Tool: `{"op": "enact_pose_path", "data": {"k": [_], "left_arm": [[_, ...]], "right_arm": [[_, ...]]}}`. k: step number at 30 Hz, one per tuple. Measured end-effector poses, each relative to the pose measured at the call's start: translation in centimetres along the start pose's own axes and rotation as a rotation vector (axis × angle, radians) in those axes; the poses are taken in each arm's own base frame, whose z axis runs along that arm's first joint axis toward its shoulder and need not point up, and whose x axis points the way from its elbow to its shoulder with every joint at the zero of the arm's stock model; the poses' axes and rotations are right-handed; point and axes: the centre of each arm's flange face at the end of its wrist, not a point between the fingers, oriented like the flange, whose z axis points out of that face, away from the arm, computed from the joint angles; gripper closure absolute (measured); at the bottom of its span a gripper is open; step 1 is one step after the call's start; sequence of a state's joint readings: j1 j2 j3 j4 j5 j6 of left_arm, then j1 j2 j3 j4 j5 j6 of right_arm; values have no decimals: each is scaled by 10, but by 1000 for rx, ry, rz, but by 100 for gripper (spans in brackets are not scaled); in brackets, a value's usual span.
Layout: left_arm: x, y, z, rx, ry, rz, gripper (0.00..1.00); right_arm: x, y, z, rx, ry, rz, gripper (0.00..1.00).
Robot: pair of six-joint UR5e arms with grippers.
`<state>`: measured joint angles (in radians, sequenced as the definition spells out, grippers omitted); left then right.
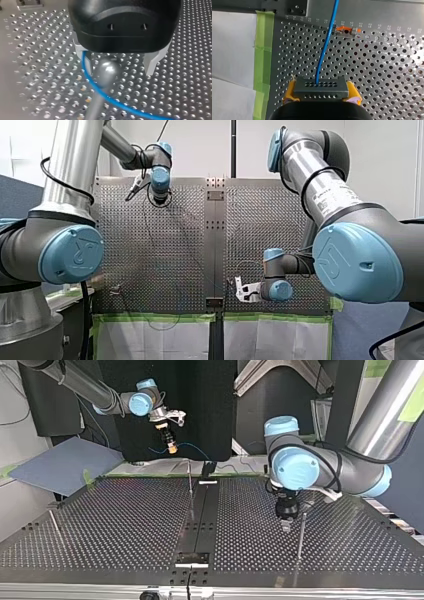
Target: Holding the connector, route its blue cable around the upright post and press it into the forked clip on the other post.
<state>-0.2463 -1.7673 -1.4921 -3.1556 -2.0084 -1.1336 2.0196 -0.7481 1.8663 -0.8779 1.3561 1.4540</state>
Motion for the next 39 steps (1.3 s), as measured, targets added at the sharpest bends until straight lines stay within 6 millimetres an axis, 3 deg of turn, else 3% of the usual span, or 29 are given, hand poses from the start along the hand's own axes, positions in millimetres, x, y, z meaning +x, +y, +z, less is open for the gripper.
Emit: {"op": "enact_pose_path", "data": {"k": [14, 20, 27, 39], "left_arm": [[-77, 14, -36, 52, -110, -3, 0], [-104, 23, -41, 56, -163, -37, 0], [-118, 30, -24, 37, -180, -82, 0], [-111, 25, 23, 16, -115, -135, 0]], "right_arm": [[1, 0, 1, -1, 11, 4, 100], [1, 0, 1, -2, 12, 4, 100], [1, 0, 1, -1, 12, 3, 100], [1, 0, 1, -1, 6, -2, 100]]}}
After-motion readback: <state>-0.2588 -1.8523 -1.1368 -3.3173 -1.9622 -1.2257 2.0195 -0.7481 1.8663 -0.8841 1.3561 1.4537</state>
